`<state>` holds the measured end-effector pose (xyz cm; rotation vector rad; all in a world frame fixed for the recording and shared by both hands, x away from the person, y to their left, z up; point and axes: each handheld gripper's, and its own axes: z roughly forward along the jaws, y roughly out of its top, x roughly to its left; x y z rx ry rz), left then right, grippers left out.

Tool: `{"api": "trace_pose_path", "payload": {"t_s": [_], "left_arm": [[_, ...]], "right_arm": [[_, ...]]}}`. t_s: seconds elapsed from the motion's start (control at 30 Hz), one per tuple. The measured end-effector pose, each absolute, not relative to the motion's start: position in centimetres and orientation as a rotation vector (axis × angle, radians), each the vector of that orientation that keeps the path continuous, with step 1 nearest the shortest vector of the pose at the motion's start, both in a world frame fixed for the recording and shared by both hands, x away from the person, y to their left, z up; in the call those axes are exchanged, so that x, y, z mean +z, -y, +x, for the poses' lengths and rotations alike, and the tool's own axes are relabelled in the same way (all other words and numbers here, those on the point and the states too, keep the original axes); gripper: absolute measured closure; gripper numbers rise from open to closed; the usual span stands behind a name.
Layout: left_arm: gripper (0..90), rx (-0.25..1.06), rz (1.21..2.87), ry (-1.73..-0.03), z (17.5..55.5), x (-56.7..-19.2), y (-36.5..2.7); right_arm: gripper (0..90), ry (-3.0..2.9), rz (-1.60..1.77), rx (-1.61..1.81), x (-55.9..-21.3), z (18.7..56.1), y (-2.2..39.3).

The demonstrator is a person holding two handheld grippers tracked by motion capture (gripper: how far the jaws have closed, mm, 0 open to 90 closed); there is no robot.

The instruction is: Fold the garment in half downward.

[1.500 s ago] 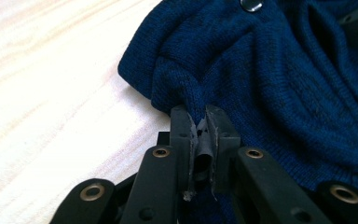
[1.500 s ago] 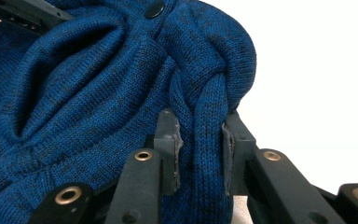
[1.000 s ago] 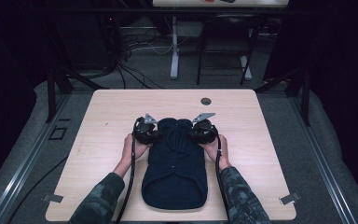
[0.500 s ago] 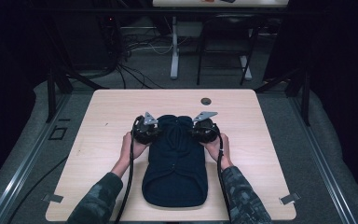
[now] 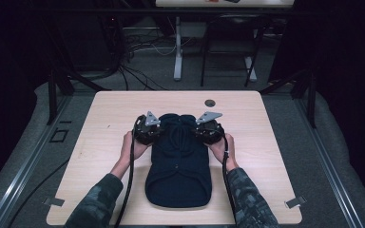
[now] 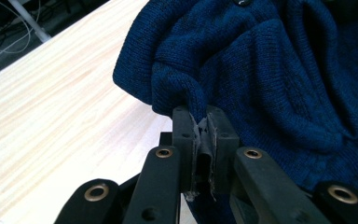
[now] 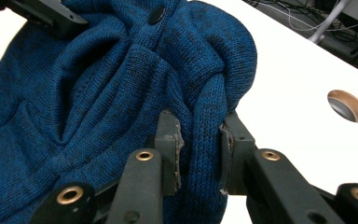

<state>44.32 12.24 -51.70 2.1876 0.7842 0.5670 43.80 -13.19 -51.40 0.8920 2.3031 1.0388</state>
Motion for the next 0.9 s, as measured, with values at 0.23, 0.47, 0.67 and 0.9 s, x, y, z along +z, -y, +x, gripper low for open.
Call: {"api": "trace_pose_path", "payload": {"t_s": [0.23,0.47,0.67,0.9], "left_arm": [[84.5,0.622,2.174,-0.744,44.0,-50.4,-12.3],[84.6,0.692,2.137,-0.687,43.7,-48.5,-12.5],[84.6,0.769,2.105,-0.615,43.1,-46.3,-12.2],[84.7,0.743,2.084,-0.562,41.1,-47.0,-12.4]], "right_arm": [[72.7,-2.265,0.844,1.055,-50.4,43.6,13.1],[72.9,-2.186,0.747,1.077,-48.8,43.1,13.2],[72.9,-2.104,0.701,1.114,-47.2,42.6,13.5],[73.0,-2.078,0.661,1.131,-48.2,40.6,13.8]]}}
